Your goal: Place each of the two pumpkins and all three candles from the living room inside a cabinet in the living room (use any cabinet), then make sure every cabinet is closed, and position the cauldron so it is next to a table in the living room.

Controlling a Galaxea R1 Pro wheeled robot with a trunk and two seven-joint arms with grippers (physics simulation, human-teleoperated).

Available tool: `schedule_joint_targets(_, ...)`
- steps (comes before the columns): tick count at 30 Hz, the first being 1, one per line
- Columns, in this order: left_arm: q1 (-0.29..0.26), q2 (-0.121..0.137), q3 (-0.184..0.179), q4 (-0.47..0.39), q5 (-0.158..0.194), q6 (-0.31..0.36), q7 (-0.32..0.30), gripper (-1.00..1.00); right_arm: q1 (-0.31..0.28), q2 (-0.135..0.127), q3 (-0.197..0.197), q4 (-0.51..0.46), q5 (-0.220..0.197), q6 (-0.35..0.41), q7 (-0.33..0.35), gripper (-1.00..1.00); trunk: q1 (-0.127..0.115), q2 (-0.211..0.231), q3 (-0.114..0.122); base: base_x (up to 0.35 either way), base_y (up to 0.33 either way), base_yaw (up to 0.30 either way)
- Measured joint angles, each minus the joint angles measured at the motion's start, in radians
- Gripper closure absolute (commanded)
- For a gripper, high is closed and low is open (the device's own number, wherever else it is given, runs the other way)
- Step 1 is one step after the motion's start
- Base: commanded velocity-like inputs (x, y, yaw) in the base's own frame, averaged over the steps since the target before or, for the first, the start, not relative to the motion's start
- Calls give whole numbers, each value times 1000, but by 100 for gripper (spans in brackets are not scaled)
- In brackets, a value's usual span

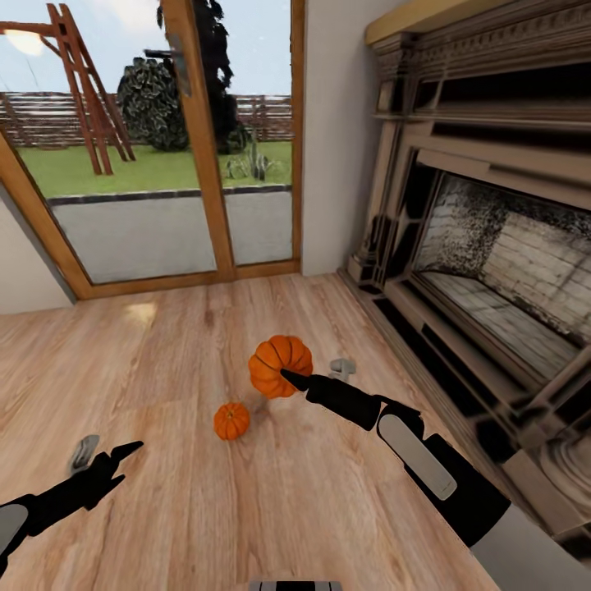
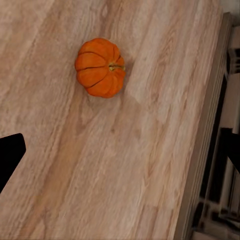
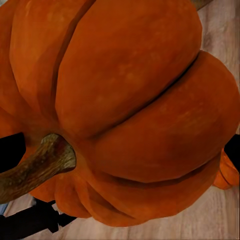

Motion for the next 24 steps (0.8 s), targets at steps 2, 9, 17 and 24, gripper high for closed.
schedule_joint_targets(2, -1, 0, 0, 1, -2, 0, -1, -100, 0, 0, 0, 0, -1, 0, 0, 100, 0, 0, 0, 304, -201, 0)
schedule_joint_targets(9, -5, 1, -1, 3, -2, 2, -1, -100, 0, 0, 0, 0, -1, 0, -1, 100, 0, 0, 0, 303, -206, 0)
schedule_joint_targets(17, -6, 4, 0, 3, 0, 6, -1, -100, 0, 0, 0, 1, 2, 1, -3, 100, 0, 0, 0, 321, -96, 0)
schedule_joint_targets(24, -6, 9, 1, 20, 5, 8, -2, -100, 0, 0, 0, 2, -5, 3, 0, 100, 0, 0, 0, 334, -4, 0)
